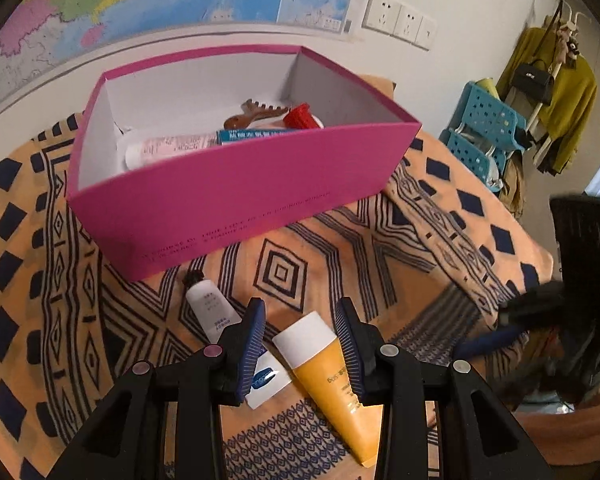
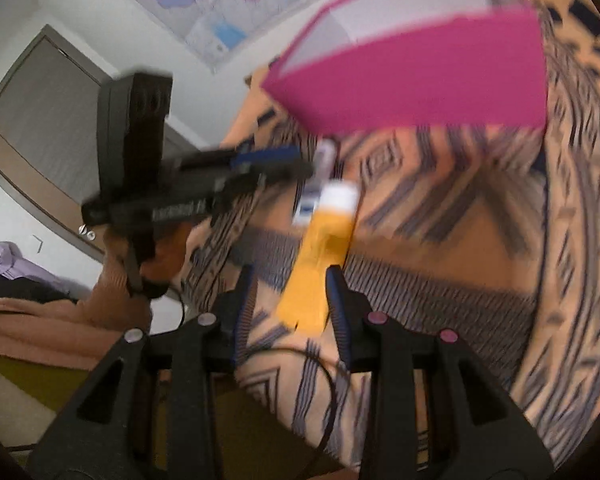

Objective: Organize rigid objects
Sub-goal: 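Move the right gripper down to the yellow sunscreen tube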

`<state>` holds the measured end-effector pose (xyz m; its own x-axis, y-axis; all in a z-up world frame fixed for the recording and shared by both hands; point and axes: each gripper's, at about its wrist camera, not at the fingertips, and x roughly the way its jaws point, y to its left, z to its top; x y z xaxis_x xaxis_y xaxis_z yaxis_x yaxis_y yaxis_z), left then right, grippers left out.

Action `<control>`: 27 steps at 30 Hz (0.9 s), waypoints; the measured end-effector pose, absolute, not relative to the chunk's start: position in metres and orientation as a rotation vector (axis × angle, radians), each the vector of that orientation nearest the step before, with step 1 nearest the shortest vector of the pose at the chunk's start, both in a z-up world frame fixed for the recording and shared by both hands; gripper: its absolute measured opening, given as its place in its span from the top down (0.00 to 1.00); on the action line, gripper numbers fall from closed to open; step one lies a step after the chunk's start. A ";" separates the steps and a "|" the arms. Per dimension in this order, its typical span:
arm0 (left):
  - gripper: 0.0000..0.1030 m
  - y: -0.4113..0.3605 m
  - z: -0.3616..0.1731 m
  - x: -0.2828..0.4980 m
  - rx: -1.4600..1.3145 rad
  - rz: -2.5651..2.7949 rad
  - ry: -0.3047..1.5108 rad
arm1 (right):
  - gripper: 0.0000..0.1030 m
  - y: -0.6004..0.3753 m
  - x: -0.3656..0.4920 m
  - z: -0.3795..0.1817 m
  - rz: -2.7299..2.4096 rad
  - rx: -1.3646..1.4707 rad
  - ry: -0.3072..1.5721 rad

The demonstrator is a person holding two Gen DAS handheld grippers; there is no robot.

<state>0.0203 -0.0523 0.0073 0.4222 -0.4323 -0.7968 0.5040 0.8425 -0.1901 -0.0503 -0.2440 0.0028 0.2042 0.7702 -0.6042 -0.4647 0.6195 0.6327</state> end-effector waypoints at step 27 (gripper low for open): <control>0.62 -0.046 -0.027 0.055 0.022 -0.529 1.055 | 0.69 -0.243 -0.051 -0.044 0.676 0.528 1.093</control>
<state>0.0545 -0.0464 -0.0268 0.3809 -0.4035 -0.8319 0.4246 0.8756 -0.2303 -0.0510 -0.2428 -0.0442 0.2992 0.7234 -0.6222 -0.2335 0.6877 0.6874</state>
